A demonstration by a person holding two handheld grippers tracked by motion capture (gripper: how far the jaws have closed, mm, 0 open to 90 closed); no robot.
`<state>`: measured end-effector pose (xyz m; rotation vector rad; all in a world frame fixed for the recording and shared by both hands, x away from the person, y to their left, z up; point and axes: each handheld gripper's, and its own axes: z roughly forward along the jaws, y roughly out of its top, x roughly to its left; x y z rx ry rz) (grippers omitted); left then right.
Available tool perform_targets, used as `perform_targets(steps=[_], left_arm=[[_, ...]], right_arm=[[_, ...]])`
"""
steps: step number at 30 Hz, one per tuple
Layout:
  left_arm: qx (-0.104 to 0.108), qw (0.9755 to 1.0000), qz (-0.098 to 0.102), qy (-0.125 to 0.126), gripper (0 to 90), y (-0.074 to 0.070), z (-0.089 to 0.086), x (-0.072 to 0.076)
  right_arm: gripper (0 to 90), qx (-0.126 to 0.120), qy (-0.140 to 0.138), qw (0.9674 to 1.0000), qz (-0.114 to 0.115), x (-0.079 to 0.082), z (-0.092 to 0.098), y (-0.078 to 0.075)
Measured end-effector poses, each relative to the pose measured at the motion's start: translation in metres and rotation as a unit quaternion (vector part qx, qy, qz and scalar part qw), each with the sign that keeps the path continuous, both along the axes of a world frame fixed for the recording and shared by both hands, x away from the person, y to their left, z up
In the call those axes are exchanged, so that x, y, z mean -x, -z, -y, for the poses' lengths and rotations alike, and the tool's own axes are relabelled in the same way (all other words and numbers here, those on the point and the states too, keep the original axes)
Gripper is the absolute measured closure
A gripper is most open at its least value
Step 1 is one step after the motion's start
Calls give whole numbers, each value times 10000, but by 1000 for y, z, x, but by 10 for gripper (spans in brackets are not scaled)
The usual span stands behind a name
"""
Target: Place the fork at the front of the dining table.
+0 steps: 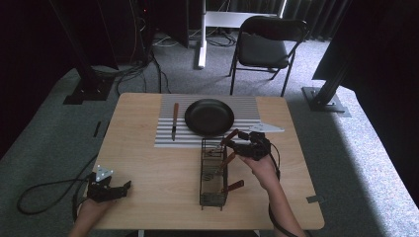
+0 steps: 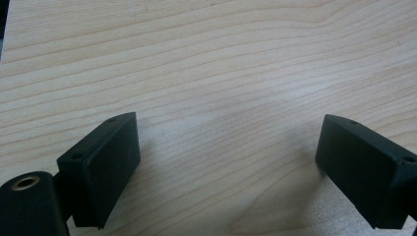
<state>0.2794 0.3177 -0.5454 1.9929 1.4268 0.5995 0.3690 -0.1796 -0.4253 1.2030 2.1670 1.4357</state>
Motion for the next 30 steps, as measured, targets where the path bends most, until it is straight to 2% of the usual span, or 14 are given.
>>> perform_targets(steps=[3,4,5,6,7,12,18,22,24,26,30], left_arm=[[0,10000,0,1,95,0,0,0],[1,10000,0,1,95,0,0,0],[1,10000,0,0,94,0,0,0],[0,10000,0,0,94,0,0,0],[1,10000,0,1,95,0,0,0],[0,10000,-1,1,95,0,0,0],[1,10000,0,1,95,0,0,0],[1,10000,0,1,95,0,0,0],[0,10000,0,1,95,0,0,0],[0,10000,0,1,95,0,0,0],[1,10000,0,1,95,0,0,0]], right_arm=[[430,11,73,10000,-49,-3,-3,2],[430,11,73,10000,-49,-3,-3,2],[496,-32,114,9999,-92,-5,-4,3],[496,-32,114,9999,-92,-5,-4,3],[535,-104,114,9998,-145,-6,-3,4],[563,-322,124,9991,-228,-6,-5,6],[630,-163,176,9992,-333,-7,-14,10],[698,-328,216,9982,-454,-5,-14,13],[749,-371,196,9983,-415,-3,-14,12],[754,-340,236,9984,-388,-3,-15,11],[758,-477,262,9976,-435,-4,-15,11]])
